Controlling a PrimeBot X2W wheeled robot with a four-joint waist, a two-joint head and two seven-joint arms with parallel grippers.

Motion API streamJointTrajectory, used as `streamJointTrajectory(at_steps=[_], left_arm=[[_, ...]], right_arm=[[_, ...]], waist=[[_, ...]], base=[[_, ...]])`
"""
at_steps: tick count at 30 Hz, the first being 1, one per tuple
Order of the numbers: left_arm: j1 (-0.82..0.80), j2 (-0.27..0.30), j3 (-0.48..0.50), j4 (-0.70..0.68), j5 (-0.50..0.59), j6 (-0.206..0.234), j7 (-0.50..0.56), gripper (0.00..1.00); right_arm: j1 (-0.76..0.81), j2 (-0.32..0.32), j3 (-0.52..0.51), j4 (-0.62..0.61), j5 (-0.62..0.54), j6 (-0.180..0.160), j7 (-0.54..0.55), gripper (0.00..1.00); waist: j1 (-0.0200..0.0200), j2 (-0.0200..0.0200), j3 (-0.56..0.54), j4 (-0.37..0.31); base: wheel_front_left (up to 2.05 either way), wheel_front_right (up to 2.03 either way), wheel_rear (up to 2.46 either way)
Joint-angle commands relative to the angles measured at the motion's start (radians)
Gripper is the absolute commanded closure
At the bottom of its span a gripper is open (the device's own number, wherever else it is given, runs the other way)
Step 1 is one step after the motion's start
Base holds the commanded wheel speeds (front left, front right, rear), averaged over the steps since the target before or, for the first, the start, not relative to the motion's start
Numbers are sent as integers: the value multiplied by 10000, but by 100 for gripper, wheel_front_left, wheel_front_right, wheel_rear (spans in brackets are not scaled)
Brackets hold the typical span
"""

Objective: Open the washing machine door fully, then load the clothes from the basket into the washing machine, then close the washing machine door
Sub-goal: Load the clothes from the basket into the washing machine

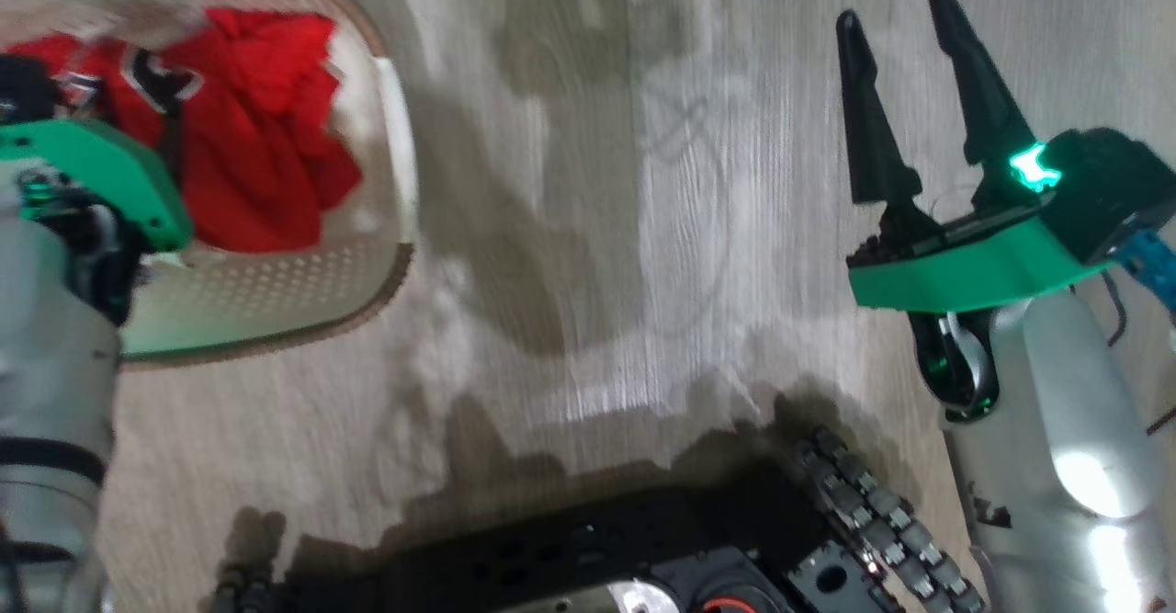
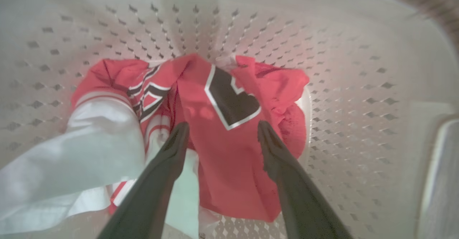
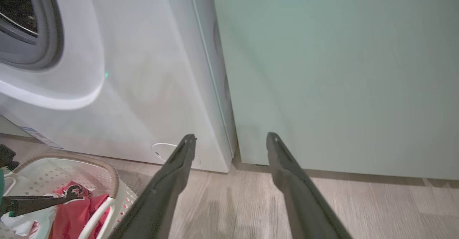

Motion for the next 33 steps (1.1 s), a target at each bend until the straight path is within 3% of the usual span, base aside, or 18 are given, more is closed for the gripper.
streamJointTrajectory(at_steps=[1,19,20,21,22,29,33], left_arm=[[-15,670,250,114,-93,-43,35,0],[-901,1812,-689,1192,-792,-92,885,0],[-913,1836,-743,1205,-840,-92,908,42],[-921,1869,-832,1231,-853,-92,964,66],[-930,1904,-910,1244,-866,-92,995,100],[-929,1967,-1235,1421,-781,-84,625,100],[-834,1777,-1348,1345,-689,8,-127,100]], right_arm=[[126,17,277,-378,147,0,-82,0],[-15,17,683,-967,706,0,-88,0],[13,17,676,-986,732,0,-88,0],[46,17,667,-997,759,0,-88,0],[76,17,656,-1001,792,0,-88,0],[144,17,574,-986,868,0,-89,0],[168,17,466,-914,755,0,-89,0]], waist=[[-2,0,759,-467],[-2,0,1895,-1081],[-2,0,1908,-1105],[-2,0,1917,-1129],[-2,0,1920,-1139],[-2,0,1675,-1021],[-2,0,1288,-753]], base=[[0,0,0],[0,0,0],[0,0,0],[0,0,0],[0,0,0],[0,0,0],[0,0,0]])
